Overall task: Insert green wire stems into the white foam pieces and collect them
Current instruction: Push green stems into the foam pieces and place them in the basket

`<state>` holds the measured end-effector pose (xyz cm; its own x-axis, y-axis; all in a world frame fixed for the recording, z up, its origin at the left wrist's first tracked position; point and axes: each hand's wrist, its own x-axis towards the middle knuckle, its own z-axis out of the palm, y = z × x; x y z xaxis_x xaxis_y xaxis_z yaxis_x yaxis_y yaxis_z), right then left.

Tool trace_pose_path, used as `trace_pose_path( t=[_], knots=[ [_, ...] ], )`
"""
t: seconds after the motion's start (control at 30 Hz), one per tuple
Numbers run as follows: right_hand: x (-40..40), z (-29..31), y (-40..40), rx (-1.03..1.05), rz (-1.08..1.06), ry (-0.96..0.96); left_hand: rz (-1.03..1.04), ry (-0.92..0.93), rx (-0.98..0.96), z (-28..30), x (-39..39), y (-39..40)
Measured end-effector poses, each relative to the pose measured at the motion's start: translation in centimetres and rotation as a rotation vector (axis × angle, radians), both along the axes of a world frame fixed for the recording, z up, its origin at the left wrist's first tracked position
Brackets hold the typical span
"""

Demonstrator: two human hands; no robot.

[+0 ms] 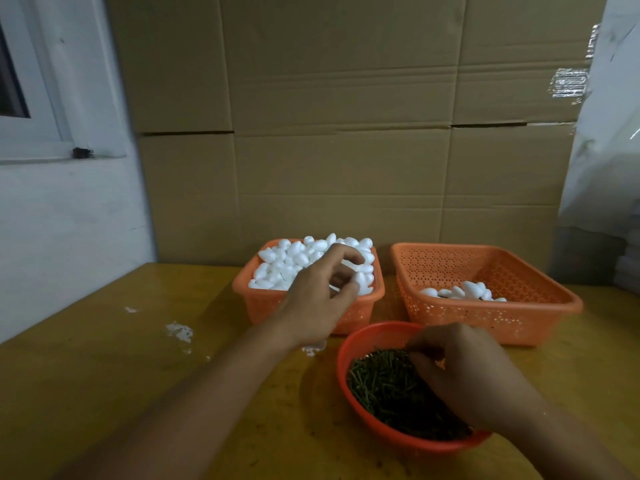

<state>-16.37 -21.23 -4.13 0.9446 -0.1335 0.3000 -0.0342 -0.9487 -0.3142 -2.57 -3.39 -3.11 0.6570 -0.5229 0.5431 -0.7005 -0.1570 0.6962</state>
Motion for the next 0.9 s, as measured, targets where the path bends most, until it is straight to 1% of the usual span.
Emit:
trace_pose_path(
  t=[0.1,0.17,0.3,0.37,0.43,0.53,0.63,0.73,0.9],
  knots=[
    [0.0,0.1,-0.2,-0.066,0.018,0.074,-0.074,0.085,0.005,-0.9,-2.2,-0.1],
    [-0.2,0.2,-0.3,-0.091,0.021,0.118,-0.087,0.132,-0.010,-1.4,-3.1,-0.2],
    [-0.6,0.1,0.2,-0.154,0.017,0.196,-0.131,0.370,-0.130,-1.9,-4.1,-0.5],
    [-0.7,-0.1,0.5,-0.175,0.022,0.227,-0.199,0.486,-0.186,-1.9,-4.2,-0.2],
    [-0.8,-0.2,0.9,-0.179,0.027,0.261,-0.268,0.557,-0.213,-1.9,-4.2,0.3],
    [-0.7,-0.4,1.2,-0.181,0.010,0.295,-0.281,0.554,-0.205,-2.0,-4.1,0.7],
    [-0.3,-0.6,1.3,-0.162,-0.007,0.314,-0.260,0.487,-0.202,-2.0,-4.1,0.5],
    [0.0,-0.9,1.2,-0.143,-0.034,0.302,-0.194,0.424,-0.237,-2.3,-4.1,0.2],
    [0.3,-1.0,0.9,-0.100,-0.072,0.270,-0.211,0.432,-0.305,-2.8,-4.0,0.0]
  ],
)
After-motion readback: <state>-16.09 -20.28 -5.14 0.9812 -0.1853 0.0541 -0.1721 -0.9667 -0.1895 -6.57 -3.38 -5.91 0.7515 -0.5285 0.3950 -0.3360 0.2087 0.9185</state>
